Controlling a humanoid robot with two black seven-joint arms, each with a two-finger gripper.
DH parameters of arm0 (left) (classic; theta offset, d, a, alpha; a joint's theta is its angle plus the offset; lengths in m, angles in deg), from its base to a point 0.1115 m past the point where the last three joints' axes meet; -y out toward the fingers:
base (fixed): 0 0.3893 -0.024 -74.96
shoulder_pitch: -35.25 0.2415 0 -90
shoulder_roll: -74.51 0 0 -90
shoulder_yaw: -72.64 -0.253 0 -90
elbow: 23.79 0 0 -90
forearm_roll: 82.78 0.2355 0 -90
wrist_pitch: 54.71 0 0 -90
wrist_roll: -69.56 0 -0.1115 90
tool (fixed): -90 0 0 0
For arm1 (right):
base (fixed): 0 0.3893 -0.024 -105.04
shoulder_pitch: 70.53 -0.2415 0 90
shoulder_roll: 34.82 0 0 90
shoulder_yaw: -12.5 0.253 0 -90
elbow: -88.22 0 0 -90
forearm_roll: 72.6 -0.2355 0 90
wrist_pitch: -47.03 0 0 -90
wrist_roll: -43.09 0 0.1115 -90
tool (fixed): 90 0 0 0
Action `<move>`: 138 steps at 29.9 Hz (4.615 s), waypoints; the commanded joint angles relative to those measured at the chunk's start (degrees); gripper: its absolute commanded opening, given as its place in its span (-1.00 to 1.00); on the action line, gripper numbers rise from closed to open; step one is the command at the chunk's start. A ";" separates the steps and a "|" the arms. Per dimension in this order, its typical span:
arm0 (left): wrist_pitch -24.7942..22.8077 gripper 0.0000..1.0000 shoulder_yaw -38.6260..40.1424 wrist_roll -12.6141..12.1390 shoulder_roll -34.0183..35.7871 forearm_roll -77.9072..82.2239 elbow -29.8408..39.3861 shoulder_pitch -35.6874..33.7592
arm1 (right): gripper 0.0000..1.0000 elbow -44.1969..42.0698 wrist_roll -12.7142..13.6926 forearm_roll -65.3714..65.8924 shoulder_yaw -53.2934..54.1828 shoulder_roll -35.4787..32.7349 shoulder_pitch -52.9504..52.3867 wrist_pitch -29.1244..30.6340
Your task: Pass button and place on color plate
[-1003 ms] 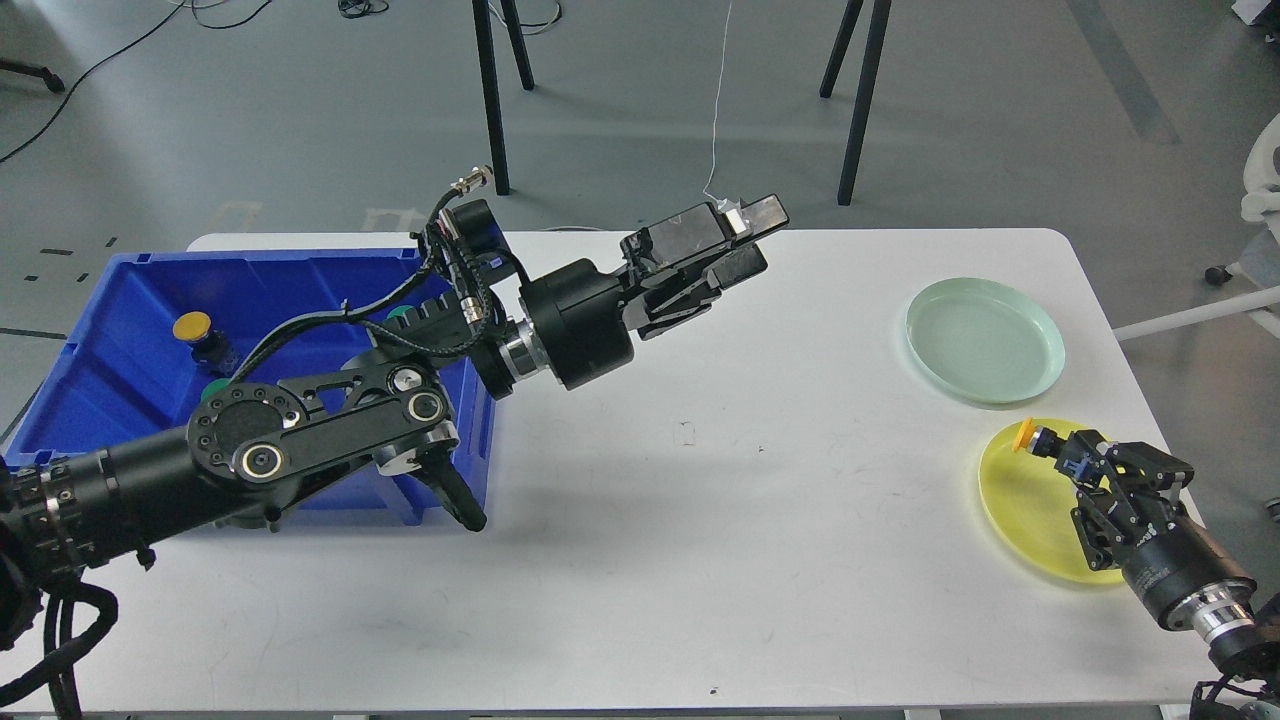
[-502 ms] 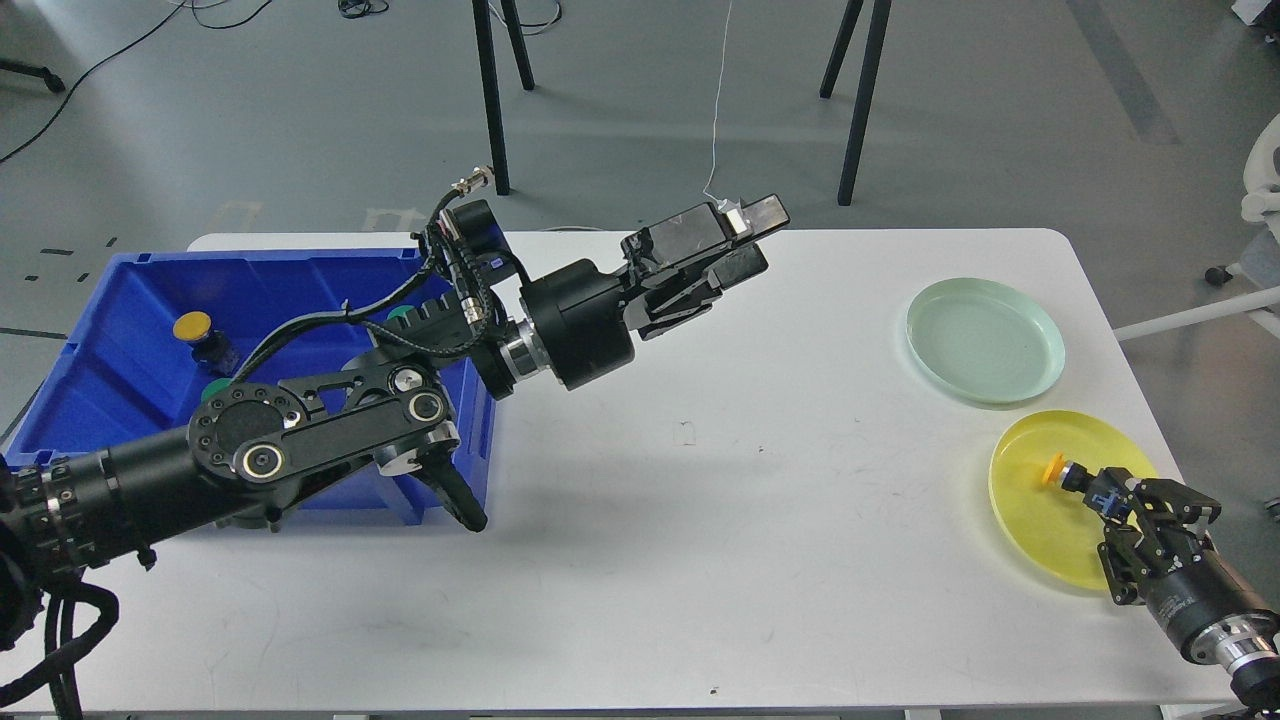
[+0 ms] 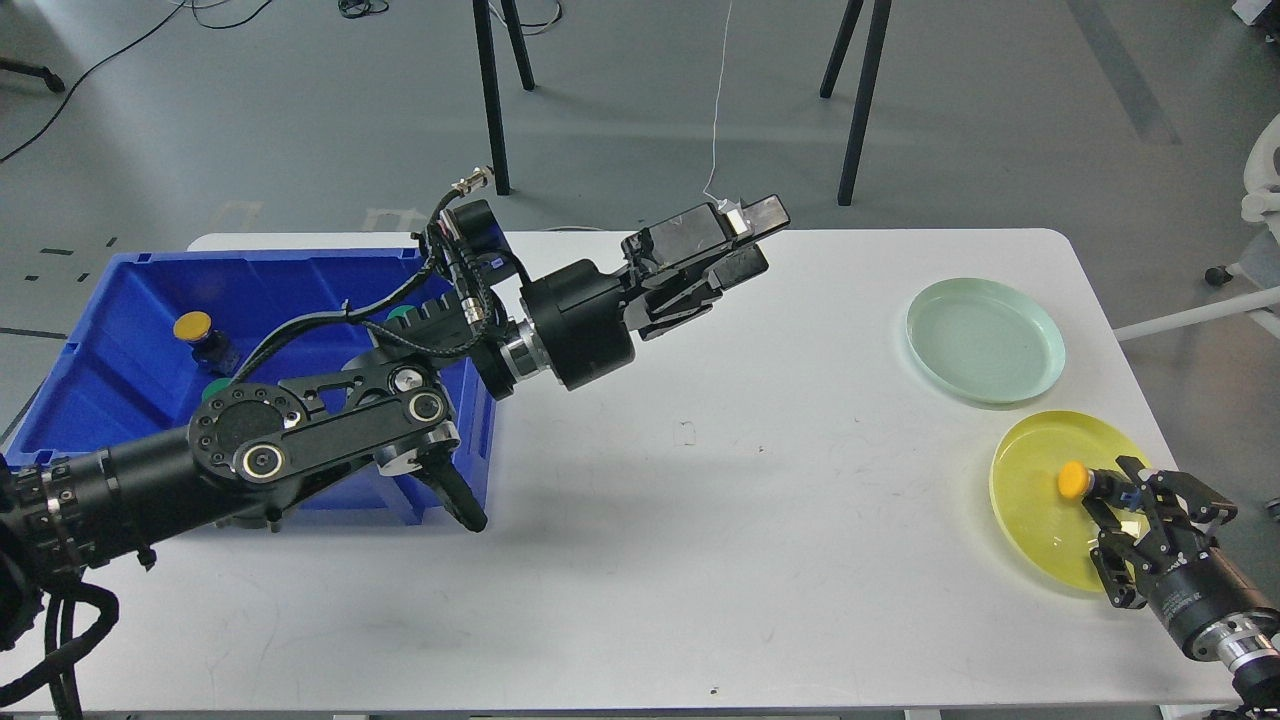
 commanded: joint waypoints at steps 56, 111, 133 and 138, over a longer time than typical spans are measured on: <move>-9.49 0.64 -27.89 0.00 30.77 39.59 -31.81 -7.83 | 0.96 9.43 0.00 -18.32 1.84 1.07 -20.97 10.88; -12.47 -0.66 -26.40 0.00 32.51 39.07 -30.88 -10.18 | 0.96 9.43 0.00 -18.41 2.63 0.80 -19.74 10.88; -17.58 -0.62 -10.41 0.00 15.84 5.93 -1.22 -14.95 | 0.97 17.07 0.00 16.27 3.34 8.87 -23.34 2.93; -18.10 -0.60 -4.53 0.00 10.12 5.66 -5.53 -8.19 | 0.97 16.98 0.00 24.56 -3.15 12.57 -25.54 -0.50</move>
